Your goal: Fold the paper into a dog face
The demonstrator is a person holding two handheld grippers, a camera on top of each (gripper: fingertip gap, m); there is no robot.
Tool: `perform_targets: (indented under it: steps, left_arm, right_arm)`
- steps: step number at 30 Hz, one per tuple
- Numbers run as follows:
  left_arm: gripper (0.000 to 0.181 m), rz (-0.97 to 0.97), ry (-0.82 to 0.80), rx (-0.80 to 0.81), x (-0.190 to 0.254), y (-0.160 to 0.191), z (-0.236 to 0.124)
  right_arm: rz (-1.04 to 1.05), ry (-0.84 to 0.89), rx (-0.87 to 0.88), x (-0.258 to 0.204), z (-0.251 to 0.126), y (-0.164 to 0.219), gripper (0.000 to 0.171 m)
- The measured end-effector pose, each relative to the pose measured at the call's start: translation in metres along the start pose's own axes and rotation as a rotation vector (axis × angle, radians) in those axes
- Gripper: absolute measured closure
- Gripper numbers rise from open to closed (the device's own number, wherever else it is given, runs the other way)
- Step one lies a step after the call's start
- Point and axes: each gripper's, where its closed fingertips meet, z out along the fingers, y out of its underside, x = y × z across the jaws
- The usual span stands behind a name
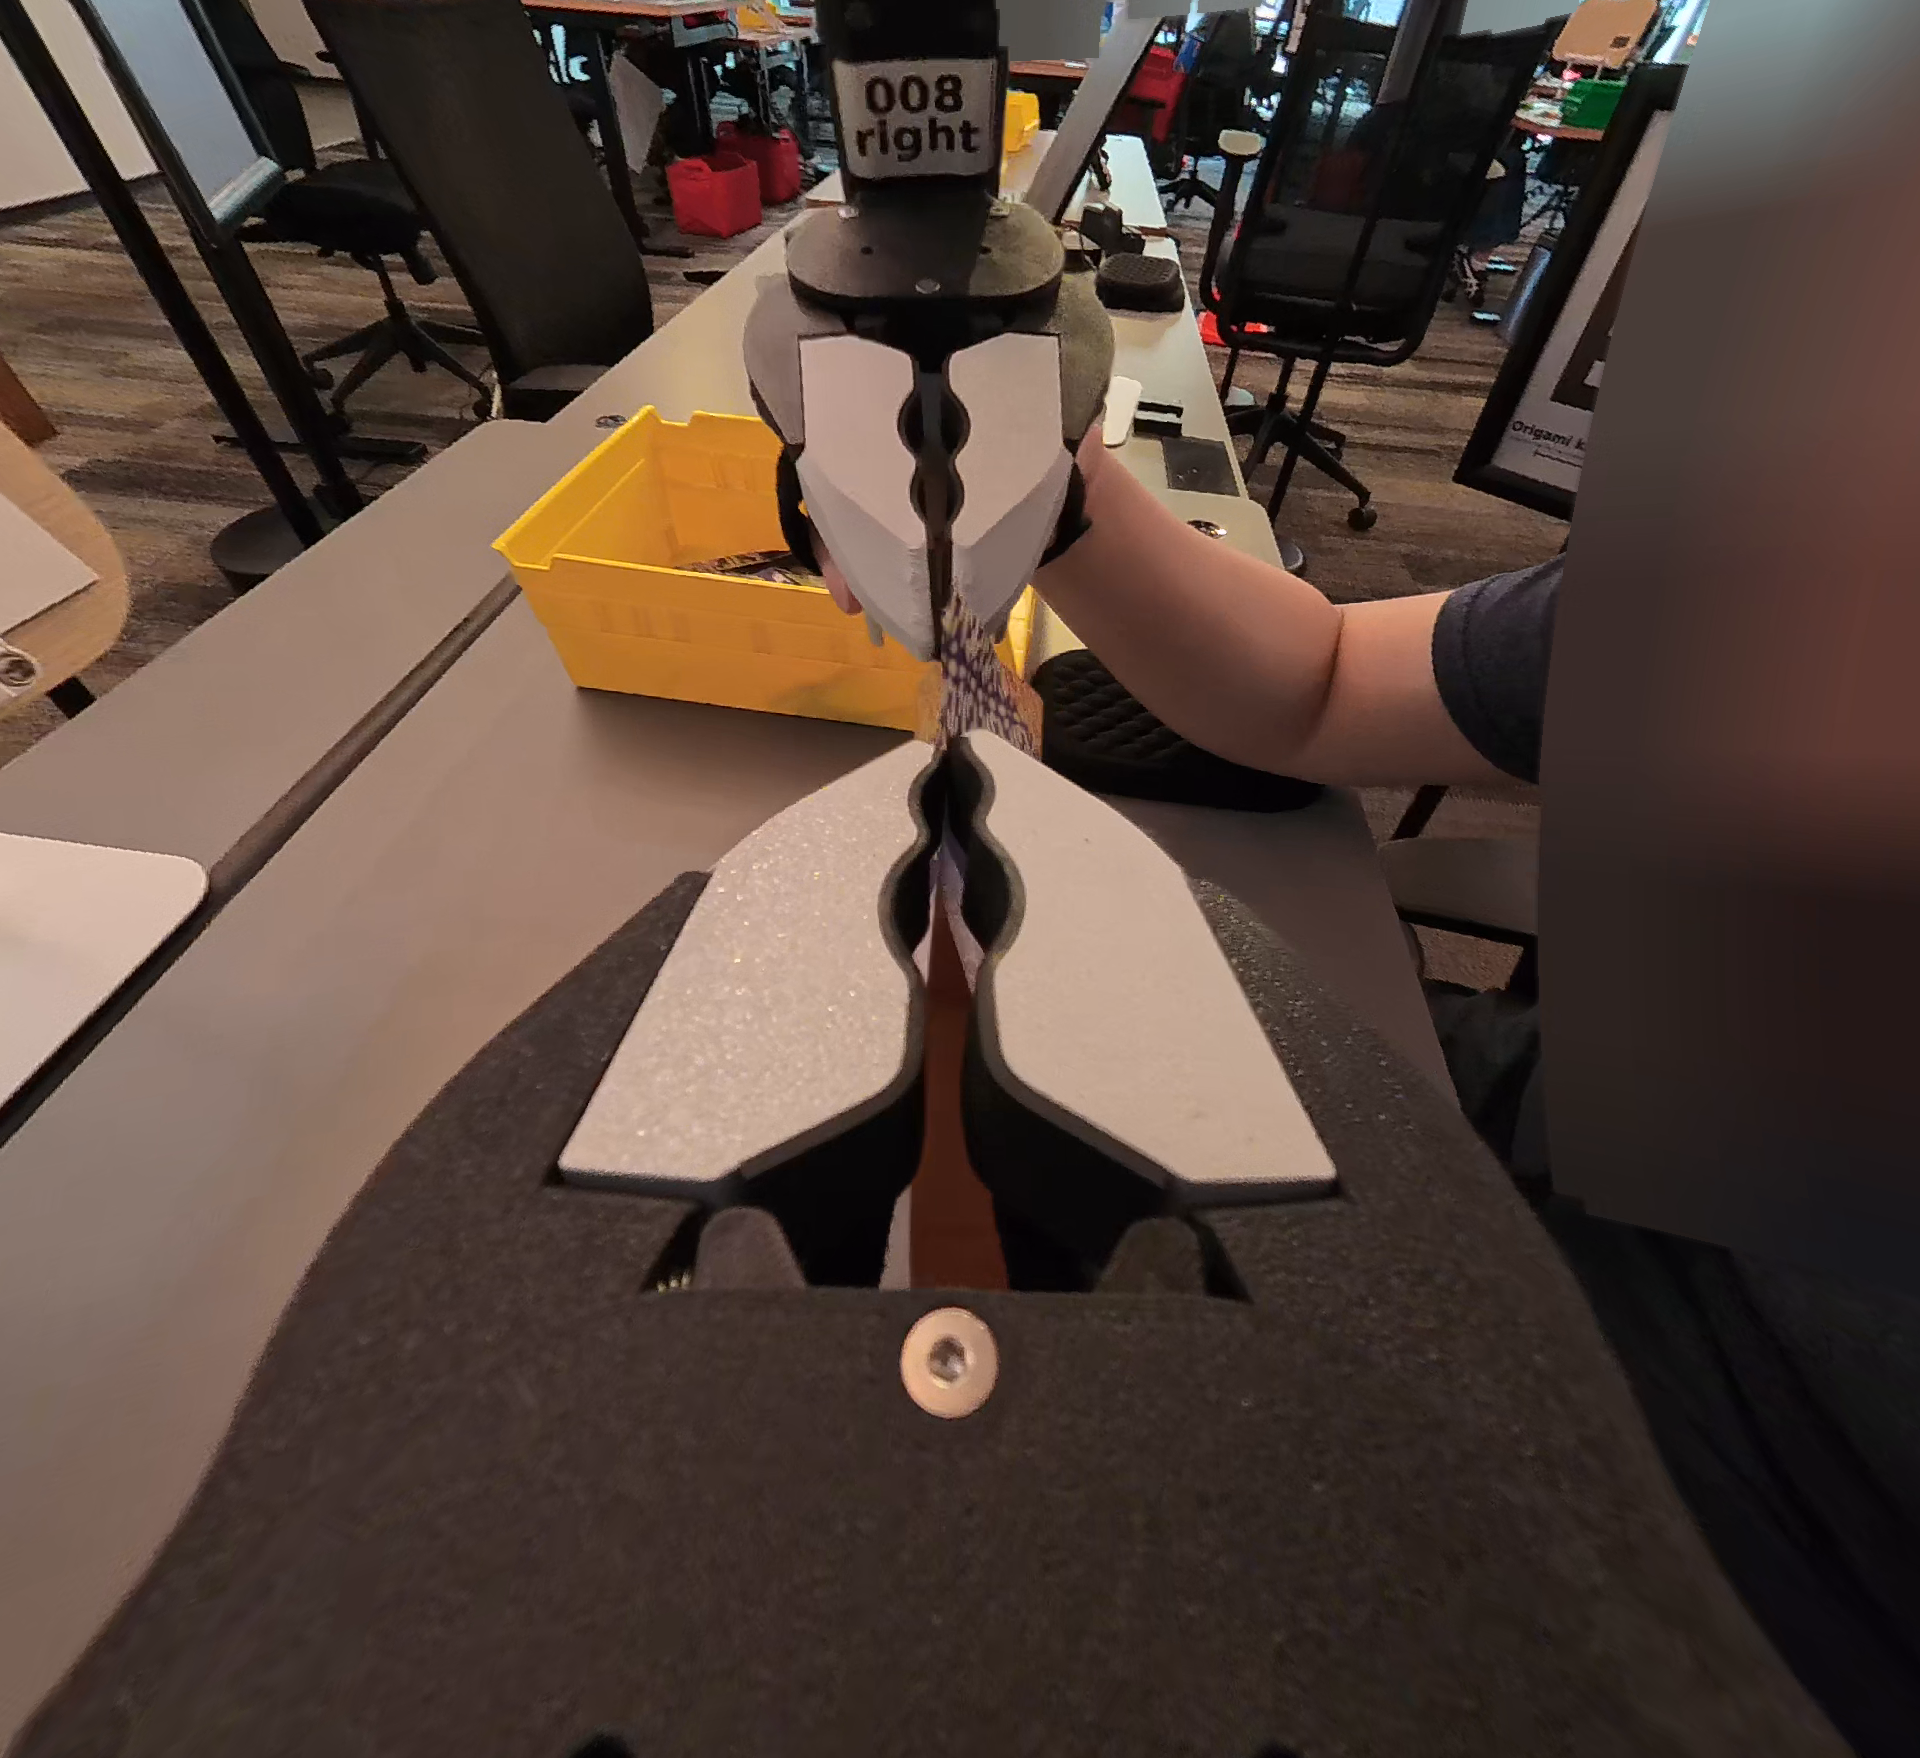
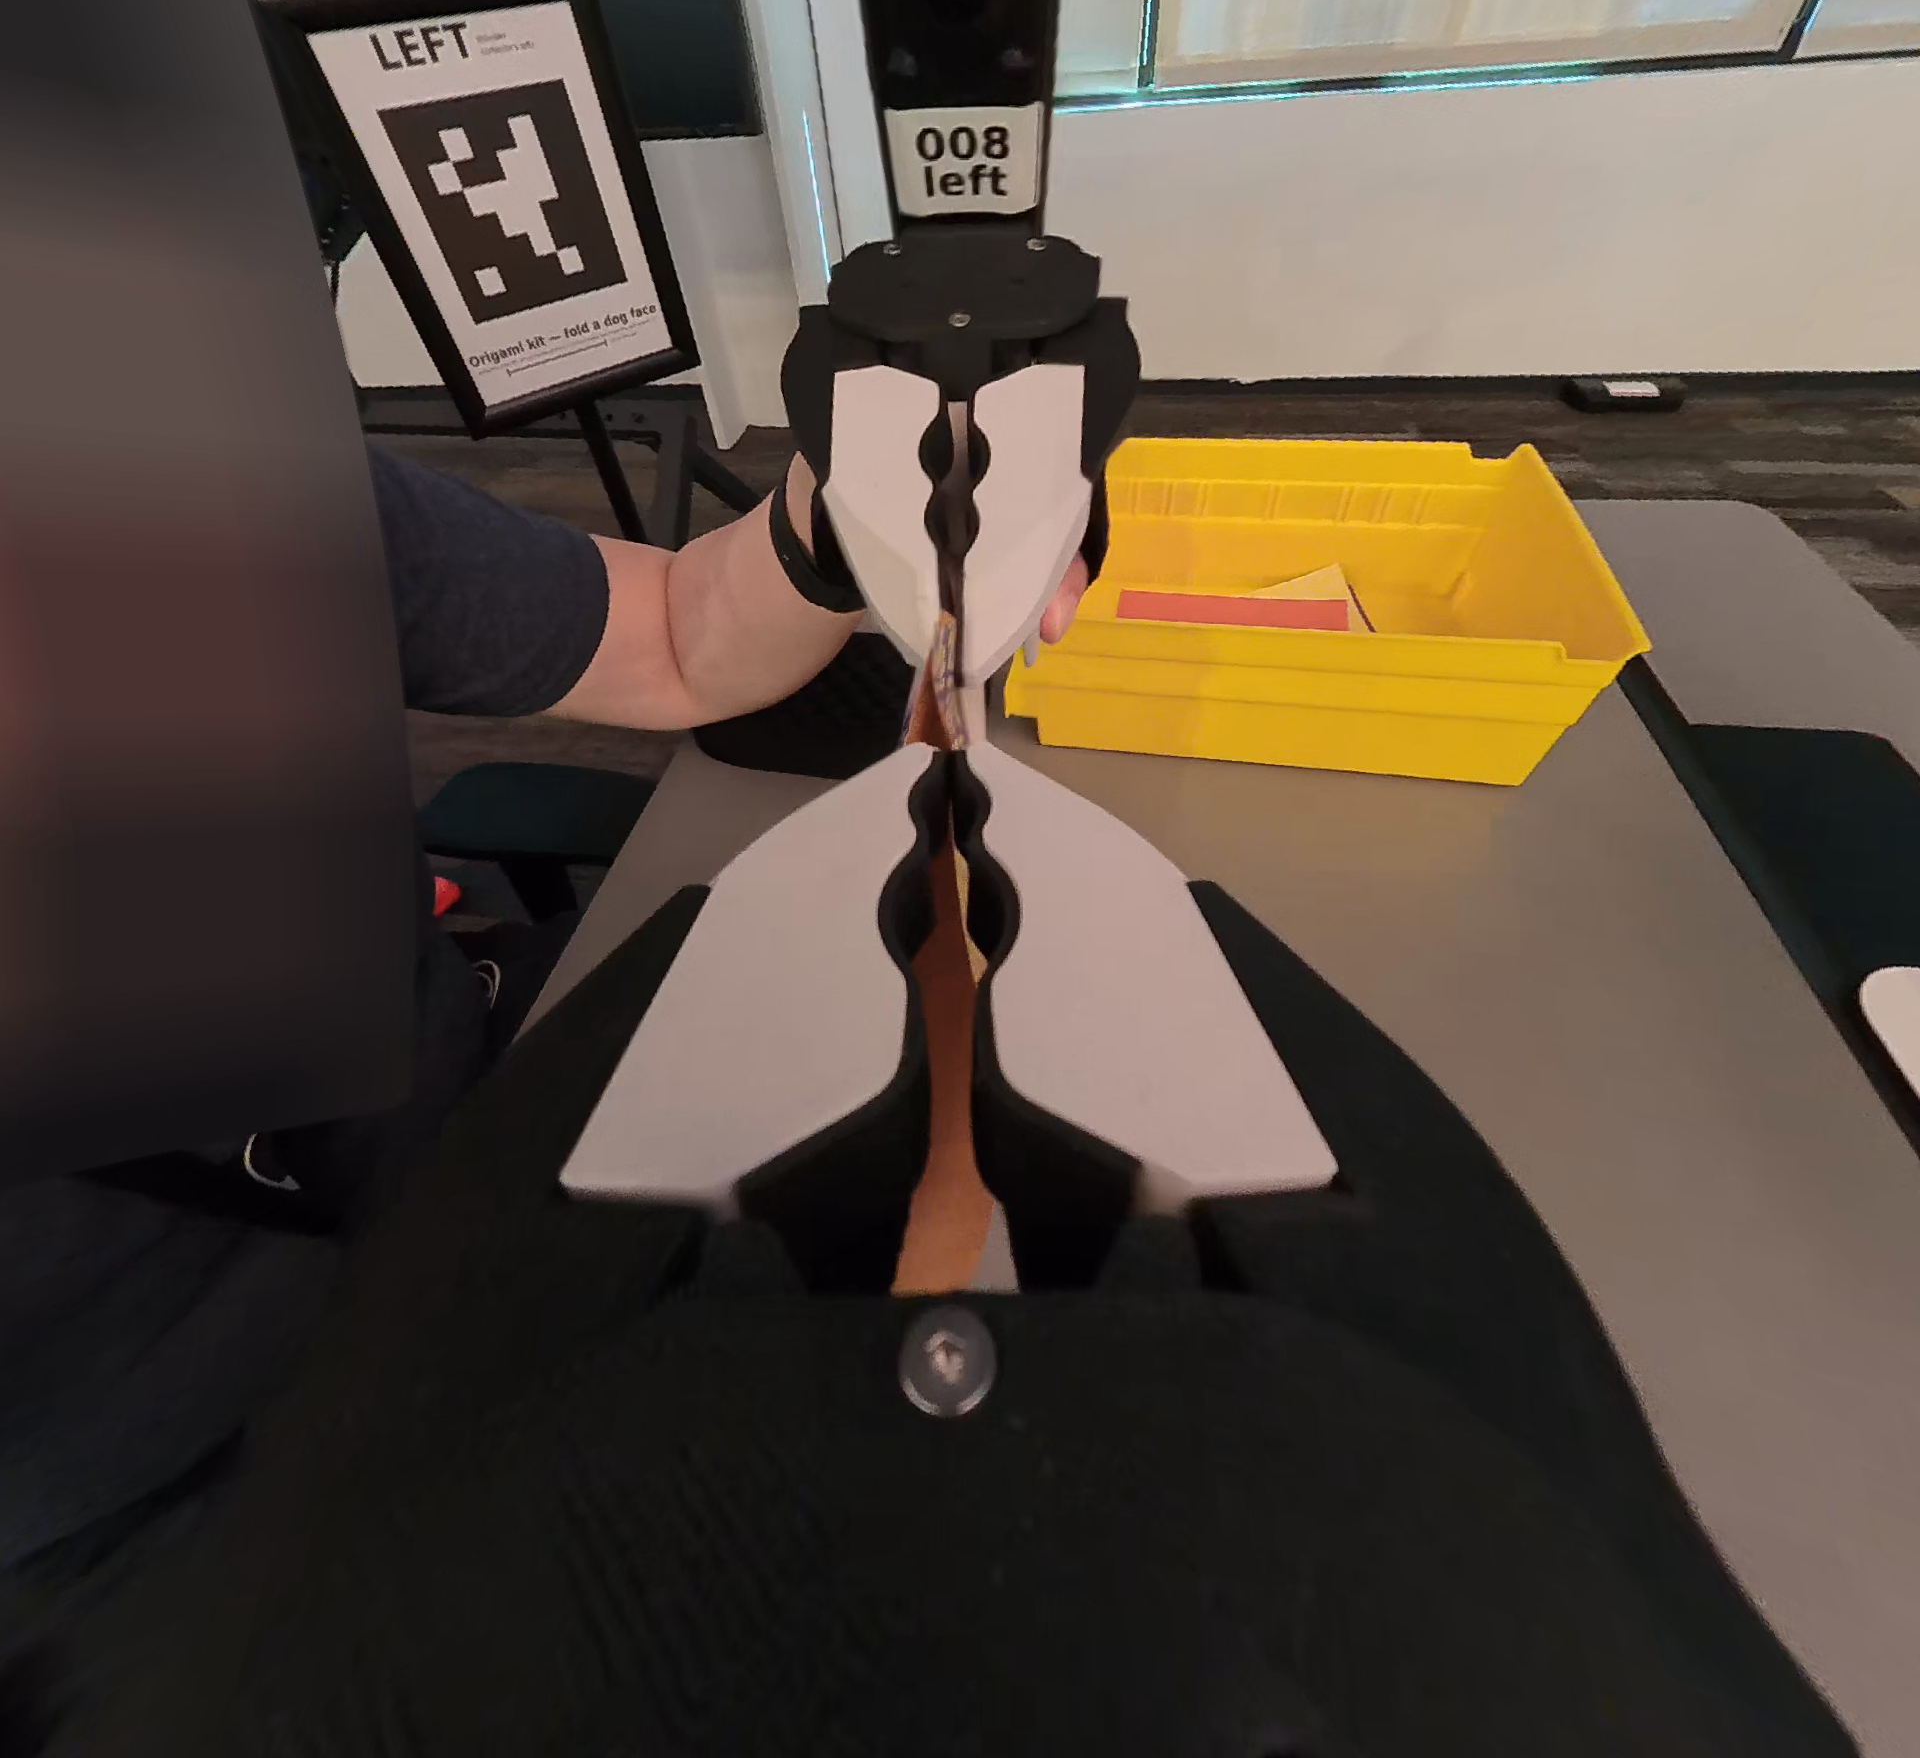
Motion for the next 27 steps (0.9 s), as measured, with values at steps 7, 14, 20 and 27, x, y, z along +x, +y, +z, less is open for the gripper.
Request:
perform_targets:
  steps: [7,14,20,27]
  left_arm:
    - [0.181,0.055,-0.062,0.001,-0.0066,-0.0005,-0.0011]
    - [0.181,0.095,-0.072,-0.009,-0.0049,-0.001,-0.0018]
    - [0.181,0.118,-0.072,-0.028,-0.0036,0.0018,0.0002]
    - [0.181,0.117,-0.089,-0.021,-0.006,0.0001,-0.0015]
  right_arm:
    - [0.019,0.008,0.004,0.0005,0.0016,-0.0015,0.17]
    - [0.102,-0.007,0.013,0.0042,0.0019,-0.0005,0.17]
    - [0.121,-0.024,-0.009,0.0031,0.0061,0.0043,0.17]
    - [0.118,-0.033,0.029,0.0032,0.0061,-0.0004,0.17]
